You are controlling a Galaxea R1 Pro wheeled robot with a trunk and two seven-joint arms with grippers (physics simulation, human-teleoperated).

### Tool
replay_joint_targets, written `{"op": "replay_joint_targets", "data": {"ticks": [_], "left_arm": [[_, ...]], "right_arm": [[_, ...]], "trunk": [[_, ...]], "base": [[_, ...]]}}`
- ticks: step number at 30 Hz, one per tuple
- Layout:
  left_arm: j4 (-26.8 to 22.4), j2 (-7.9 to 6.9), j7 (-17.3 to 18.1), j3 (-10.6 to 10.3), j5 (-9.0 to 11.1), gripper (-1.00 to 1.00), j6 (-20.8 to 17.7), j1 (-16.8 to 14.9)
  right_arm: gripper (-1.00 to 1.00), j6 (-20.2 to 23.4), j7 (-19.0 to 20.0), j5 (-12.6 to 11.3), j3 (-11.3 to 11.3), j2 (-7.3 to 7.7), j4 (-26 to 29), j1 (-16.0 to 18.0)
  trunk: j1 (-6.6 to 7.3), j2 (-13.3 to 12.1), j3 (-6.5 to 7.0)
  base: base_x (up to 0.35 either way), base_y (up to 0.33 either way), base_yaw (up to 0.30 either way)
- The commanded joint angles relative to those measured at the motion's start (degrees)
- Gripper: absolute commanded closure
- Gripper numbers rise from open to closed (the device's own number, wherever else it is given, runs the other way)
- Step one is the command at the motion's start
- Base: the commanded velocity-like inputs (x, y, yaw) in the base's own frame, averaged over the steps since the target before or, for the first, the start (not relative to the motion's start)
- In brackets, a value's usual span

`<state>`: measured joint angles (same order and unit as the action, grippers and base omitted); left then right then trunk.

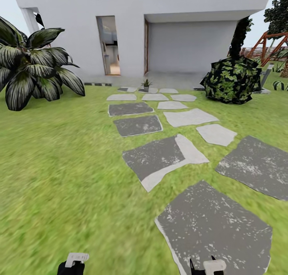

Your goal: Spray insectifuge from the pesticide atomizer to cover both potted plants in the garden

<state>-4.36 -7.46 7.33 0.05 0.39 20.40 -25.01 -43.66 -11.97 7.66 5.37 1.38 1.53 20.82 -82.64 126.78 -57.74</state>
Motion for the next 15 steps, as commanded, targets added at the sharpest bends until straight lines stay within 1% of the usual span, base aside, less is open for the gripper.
{"op": "replay_joint_targets", "data": {"ticks": [1,15], "left_arm": [[0.0,-0.01,0.2,0.0,0.1,1.00,0.2,0.0],[0.0,-0.01,0.2,0.0,0.1,1.00,0.1,0.0]], "right_arm": [[-1.00,0.0,-0.6,0.3,0.4,0.02,0.0,0.0],[-1.00,0.0,-0.6,0.3,0.4,0.00,0.0,0.1]], "trunk": [[-0.03,0.0,-0.05],[-0.03,0.0,-0.05]], "base": [[0.341,0.000,0.000],[0.341,0.000,0.000]]}}
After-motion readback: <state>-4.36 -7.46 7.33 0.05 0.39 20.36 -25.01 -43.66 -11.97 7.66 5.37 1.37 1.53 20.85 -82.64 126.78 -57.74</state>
